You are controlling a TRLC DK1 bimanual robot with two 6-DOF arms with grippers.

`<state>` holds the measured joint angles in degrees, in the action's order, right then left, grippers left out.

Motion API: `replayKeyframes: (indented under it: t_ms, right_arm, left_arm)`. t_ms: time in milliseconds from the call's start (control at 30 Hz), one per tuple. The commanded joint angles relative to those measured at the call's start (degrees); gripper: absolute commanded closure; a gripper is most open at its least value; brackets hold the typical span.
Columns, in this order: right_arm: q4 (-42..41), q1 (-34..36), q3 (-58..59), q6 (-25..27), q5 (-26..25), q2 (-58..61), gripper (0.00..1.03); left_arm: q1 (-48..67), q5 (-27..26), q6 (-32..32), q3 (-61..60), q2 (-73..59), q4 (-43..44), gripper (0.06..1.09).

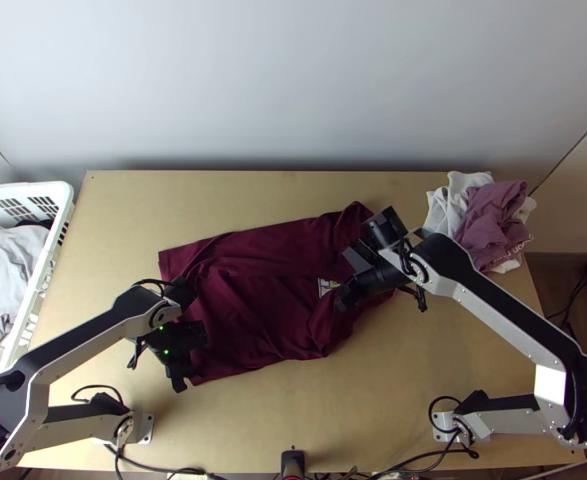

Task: Fold the t-shirt

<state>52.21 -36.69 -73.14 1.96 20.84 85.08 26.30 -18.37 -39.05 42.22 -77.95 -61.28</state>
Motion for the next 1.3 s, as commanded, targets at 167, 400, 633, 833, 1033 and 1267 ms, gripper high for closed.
replayKeyframes:
  t_ms: [167, 400, 633, 833, 1033, 1267]
  right_arm:
    - [0.0, 1.7, -1.1, 0.5, 0.0, 0.2, 1.0]
    - [0.0, 3.7, -4.4, 0.3, 0.0, 0.5, 1.0]
    - [0.0, 6.8, -8.9, 0.9, 0.0, 2.4, 1.0]
    - [-0.1, 9.5, -12.5, 1.3, 0.0, 4.7, 1.0]
    - [-1.1, 11.5, -14.1, 1.2, 0.1, 6.5, 1.0]
    - [-2.8, 16.3, -18.9, 0.7, 0.3, 10.9, 1.0]
  left_arm:
    - [-5.4, -4.4, 1.0, 5.5, 4.2, -1.1, 1.05]
    - [-14.4, -12.5, 2.6, 13.5, 6.7, -3.5, 1.05]
    - [-20.0, -16.4, 5.5, 15.8, 8.4, -1.7, 1.05]
    - [-27.6, -23.1, 8.4, 18.3, 7.8, 2.7, 1.05]
    - [-33.5, -28.7, 15.3, 15.1, 7.5, 15.7, 1.05]
    - [-37.6, -31.1, 18.4, 16.0, 2.6, 18.6, 1.05]
